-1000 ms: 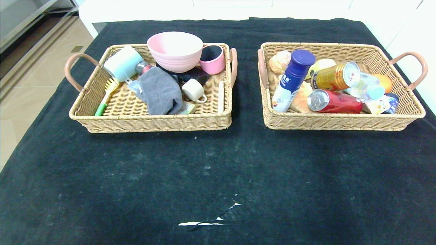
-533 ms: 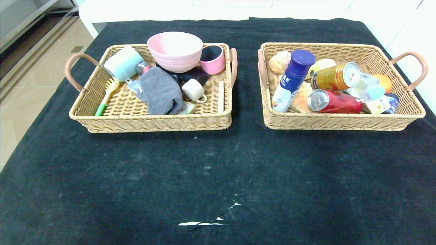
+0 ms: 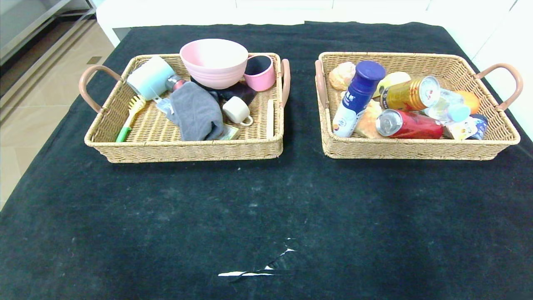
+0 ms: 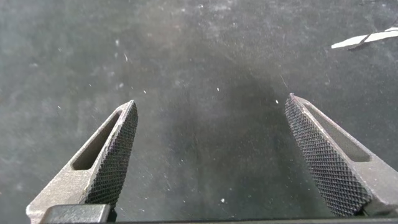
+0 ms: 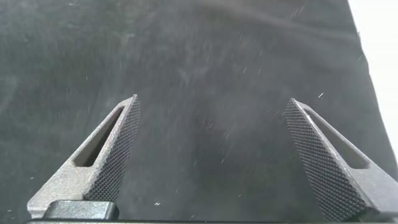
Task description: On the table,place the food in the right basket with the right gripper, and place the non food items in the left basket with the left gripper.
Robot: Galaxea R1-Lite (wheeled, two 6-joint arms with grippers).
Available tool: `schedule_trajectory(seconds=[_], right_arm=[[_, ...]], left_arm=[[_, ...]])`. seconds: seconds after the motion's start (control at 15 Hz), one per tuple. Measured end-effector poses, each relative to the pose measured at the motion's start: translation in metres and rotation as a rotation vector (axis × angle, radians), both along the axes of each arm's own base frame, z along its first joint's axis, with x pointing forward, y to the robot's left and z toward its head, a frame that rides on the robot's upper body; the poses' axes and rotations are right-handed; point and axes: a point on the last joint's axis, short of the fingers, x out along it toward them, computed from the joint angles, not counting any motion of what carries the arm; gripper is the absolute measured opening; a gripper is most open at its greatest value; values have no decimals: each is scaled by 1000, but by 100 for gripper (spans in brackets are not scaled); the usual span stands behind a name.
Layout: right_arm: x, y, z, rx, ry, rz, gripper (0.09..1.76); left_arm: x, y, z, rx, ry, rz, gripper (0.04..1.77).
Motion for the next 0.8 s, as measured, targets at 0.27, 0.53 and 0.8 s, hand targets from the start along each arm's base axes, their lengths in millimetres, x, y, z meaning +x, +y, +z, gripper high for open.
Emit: schedule_trajectory(seconds=[0.27, 0.53, 0.8], right_arm=[[1, 0, -5, 31, 25, 3, 170], [1, 0, -5, 35, 26, 4, 170], [1, 0, -5, 65, 32, 3, 170]], left_arm=[[0, 0, -1, -52, 13, 13, 172], [0, 2, -1, -89, 16, 82, 172], [1, 2, -5, -81, 31, 107, 172]])
